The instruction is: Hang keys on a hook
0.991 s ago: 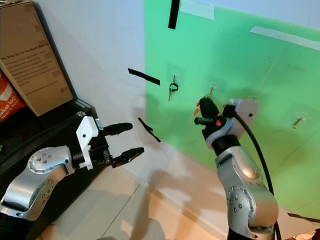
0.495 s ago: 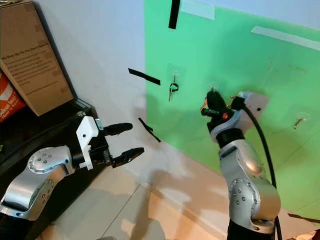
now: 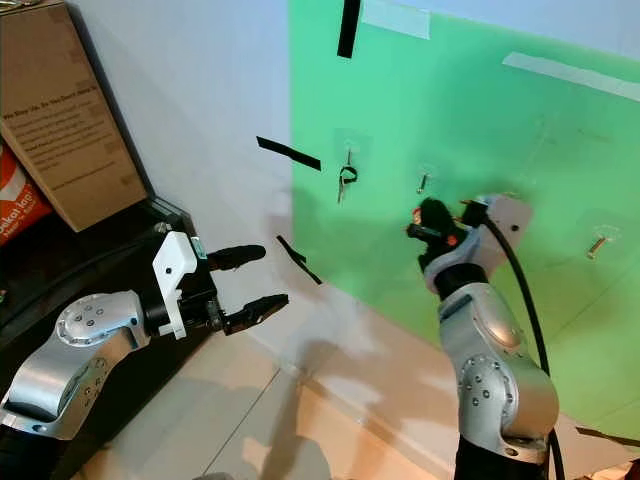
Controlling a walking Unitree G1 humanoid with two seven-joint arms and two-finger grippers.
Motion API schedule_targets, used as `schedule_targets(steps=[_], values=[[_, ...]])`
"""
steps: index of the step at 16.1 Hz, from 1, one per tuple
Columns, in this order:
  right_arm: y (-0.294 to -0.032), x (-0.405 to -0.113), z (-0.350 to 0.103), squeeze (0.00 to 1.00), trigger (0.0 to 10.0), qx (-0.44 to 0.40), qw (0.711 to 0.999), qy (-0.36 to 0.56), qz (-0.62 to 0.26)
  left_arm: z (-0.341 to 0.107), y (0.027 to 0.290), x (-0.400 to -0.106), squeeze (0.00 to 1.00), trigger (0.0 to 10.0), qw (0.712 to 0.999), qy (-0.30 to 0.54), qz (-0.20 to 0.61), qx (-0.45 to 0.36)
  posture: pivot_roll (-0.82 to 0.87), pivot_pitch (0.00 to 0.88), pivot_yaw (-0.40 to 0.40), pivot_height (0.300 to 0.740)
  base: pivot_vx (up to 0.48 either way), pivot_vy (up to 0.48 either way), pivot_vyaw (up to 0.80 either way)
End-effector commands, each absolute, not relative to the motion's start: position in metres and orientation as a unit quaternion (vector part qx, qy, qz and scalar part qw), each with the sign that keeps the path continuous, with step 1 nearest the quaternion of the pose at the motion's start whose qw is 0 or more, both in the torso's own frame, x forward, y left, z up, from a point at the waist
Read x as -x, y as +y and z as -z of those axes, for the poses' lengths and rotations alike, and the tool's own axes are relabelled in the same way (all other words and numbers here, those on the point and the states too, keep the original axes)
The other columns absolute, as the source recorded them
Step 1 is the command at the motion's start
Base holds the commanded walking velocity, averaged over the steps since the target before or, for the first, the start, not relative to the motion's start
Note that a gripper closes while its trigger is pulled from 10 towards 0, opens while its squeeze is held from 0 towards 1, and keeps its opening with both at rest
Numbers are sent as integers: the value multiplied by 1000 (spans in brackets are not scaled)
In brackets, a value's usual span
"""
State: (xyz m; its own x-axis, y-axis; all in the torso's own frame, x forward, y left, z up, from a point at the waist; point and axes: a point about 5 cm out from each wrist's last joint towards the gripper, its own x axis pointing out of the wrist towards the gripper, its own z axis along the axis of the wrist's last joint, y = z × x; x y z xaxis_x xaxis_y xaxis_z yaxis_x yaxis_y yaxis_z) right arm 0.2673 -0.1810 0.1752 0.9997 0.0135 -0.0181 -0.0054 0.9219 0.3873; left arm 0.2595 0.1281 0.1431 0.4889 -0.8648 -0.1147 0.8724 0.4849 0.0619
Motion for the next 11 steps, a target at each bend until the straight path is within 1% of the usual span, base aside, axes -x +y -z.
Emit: schedule_targets(steps=[1,5,11], values=[[-185,-268,-174,0,10000,-199,980,16,6,-148,126,-261,0,10000,857,29,511,-58,-59,0,-2,740,0,0,0],[-179,-266,-170,0,10000,-195,980,28,-8,-148,126,-261,0,10000,857,29,511,-60,-59,0,-2,740,0,0,0],[-174,-267,-187,0,10000,-206,978,-19,-40,-148,125,-261,0,10000,856,28,513,-60,-61,0,1,740,0,0,0]])
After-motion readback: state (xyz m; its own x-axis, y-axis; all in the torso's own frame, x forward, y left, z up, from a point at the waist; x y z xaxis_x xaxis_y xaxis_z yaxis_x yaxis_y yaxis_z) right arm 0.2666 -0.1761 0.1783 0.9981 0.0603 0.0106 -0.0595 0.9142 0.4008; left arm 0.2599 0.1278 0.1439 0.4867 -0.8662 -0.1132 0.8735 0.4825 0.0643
